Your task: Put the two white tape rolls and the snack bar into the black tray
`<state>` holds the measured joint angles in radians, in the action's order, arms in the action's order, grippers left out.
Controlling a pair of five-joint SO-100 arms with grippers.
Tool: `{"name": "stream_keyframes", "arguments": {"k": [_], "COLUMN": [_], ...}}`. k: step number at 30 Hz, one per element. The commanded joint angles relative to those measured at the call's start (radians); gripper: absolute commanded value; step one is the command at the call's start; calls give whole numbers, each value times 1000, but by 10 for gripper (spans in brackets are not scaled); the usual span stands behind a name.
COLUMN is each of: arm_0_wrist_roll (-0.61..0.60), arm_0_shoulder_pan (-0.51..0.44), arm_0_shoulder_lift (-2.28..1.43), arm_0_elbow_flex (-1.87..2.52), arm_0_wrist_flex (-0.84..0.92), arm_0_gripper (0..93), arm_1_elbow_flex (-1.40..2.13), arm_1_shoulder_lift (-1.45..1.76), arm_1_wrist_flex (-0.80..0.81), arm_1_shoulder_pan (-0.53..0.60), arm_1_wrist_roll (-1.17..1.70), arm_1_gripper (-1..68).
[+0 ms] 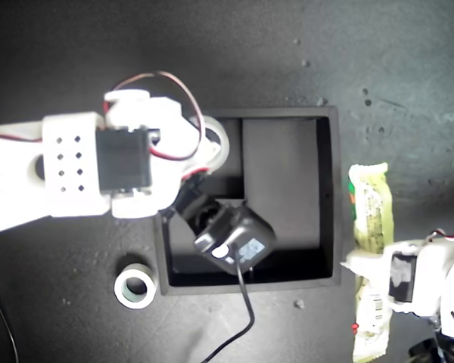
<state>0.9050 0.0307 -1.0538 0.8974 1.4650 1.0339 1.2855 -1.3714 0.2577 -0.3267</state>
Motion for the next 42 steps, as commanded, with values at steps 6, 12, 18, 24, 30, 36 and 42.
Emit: {"name": "stream_keyframes", "arguments": {"k": [6, 12, 18, 24, 30, 36, 42], "arm_0_wrist_roll": [14, 25, 44, 69, 78, 103, 218], "arm_0_shoulder_pan": [-18, -9, -6, -3, 2, -21, -156], "arm_0_shoulder_lift": [399, 399, 310, 141, -41, -295, -420], "arm_0_elbow_flex": [-828, -808, -669, -462, -282, -83, 40], "arm_0_wrist_flex": [374, 371, 371, 371, 371, 371, 367], "arm_0_gripper": [3, 9, 66, 105, 114, 115, 118], "arm_1_elbow_flex": [-374, -422, -411, -407, -469, -660, -580], "arm_1_shoulder_lift": [-267, -282, -282, -284, -284, -284, -189], "arm_1_wrist_flex": [-21, -38, -60, -60, -150, -328, -430], "arm_1_shoulder_pan": [-20, -17, -17, -35, -43, -17, 29], "arm_1_wrist_roll": [28, 28, 26, 35, 46, 46, -6], "arm_1_gripper": [47, 58, 198, 254, 246, 219, 202]}}
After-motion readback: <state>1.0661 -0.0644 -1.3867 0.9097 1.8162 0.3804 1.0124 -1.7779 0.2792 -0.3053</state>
